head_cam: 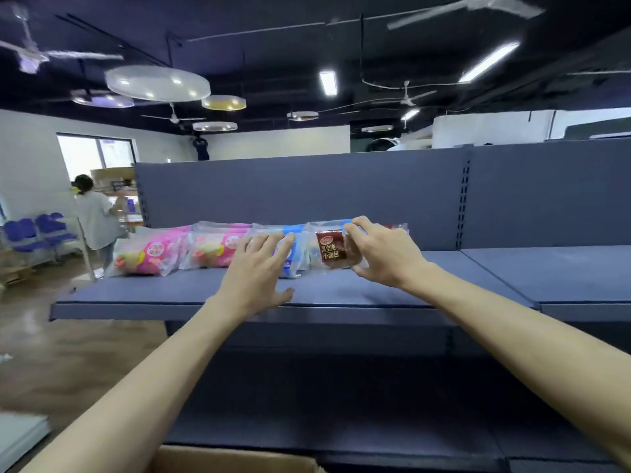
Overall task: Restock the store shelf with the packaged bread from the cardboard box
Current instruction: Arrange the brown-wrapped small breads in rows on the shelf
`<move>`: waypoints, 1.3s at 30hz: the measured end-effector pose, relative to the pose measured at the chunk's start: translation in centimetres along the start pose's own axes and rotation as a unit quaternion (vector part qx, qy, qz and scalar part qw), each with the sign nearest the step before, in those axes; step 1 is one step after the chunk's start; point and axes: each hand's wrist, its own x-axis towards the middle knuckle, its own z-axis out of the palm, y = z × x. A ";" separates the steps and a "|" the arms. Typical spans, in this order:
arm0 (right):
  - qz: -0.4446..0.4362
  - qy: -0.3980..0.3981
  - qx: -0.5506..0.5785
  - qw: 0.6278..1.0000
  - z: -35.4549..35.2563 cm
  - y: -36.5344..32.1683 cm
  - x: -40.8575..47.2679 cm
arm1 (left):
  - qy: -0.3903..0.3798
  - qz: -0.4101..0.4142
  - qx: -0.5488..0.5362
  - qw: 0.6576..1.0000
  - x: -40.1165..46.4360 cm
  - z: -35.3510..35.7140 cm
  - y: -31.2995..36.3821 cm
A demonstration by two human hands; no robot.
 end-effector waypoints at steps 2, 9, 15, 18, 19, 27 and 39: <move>0.011 -0.006 -0.015 1.000 0.2 2.9 -0.7 | 0.012 0.009 -0.010 1.000 2.4 0.5 1.6; 0.034 -0.011 -0.039 0.999 0.8 10.7 -1.7 | -0.005 -0.018 -0.099 0.995 9.1 2.9 8.2; 0.068 -0.043 -0.037 0.996 3.9 13.8 -1.2 | -0.026 -0.083 -0.165 0.982 11.1 7.2 13.0; 0.072 -0.054 -0.017 0.996 6.3 14.9 -1.2 | -0.003 -0.116 -0.190 0.975 10.9 8.6 13.7; 0.075 -0.055 -0.008 0.996 7.1 15.2 -1.1 | 0.014 -0.127 -0.202 0.971 11.0 8.7 13.6; 0.123 -0.070 0.133 0.981 10.6 16.0 -0.7 | 0.015 -0.150 -0.227 0.962 11.0 9.2 13.7; 0.188 -0.088 0.277 0.938 11.9 15.5 0.8 | 0.013 -0.159 -0.214 0.964 11.0 9.3 13.6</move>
